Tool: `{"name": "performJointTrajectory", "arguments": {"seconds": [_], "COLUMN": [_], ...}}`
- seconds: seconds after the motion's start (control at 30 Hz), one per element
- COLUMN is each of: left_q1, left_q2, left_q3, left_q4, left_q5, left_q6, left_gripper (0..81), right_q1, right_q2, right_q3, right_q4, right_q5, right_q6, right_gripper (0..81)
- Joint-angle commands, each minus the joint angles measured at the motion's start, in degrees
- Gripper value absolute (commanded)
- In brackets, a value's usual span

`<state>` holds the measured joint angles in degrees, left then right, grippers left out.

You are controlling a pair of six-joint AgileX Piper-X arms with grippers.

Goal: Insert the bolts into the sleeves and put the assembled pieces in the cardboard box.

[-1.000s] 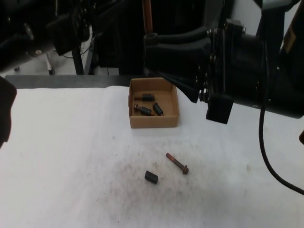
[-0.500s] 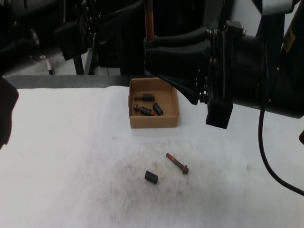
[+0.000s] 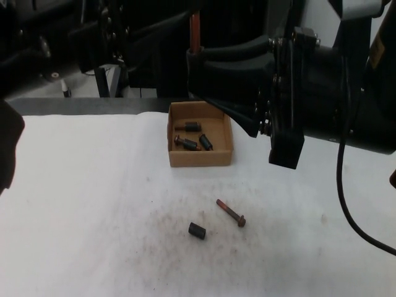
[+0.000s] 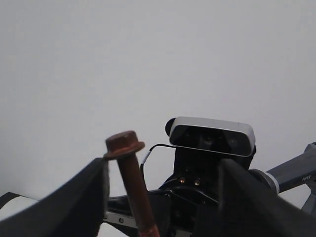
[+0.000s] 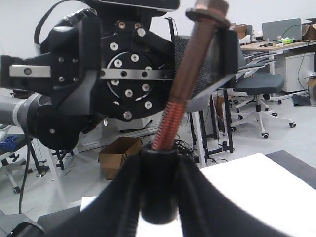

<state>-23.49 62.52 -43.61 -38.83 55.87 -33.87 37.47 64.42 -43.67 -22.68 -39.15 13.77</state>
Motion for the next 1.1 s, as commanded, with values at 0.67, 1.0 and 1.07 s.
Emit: {"name": "performJointTrajectory", "arguments": {"seconds": [0.67, 1.0, 1.07], "left_q1": [0.1, -0.1, -0.2], "left_q2": [0.0, 0.5, 1.9], "left_q3": [-0.3, -0.3, -0.3], "left_q4": [0.6, 52.9, 62.9], "left_q5": [-3.4, -13.2, -13.5], "left_q6": [5.0, 27.7, 30.3], "left_gripper": [0.3, 0.3, 0.3], "right_q1": [-2.2, -7.0, -7.4], "right_q2": [-0.2, -0.2, -0.2], "right_q3": [-0.8, -0.8, -0.8], "right_q4": [-0.6, 1.5, 1.5], "right_q5": [-0.2, -1.9, -1.9], "right_q6": [0.8, 0.9, 0.9], "right_gripper": [0.6, 0.6, 0.6]}}
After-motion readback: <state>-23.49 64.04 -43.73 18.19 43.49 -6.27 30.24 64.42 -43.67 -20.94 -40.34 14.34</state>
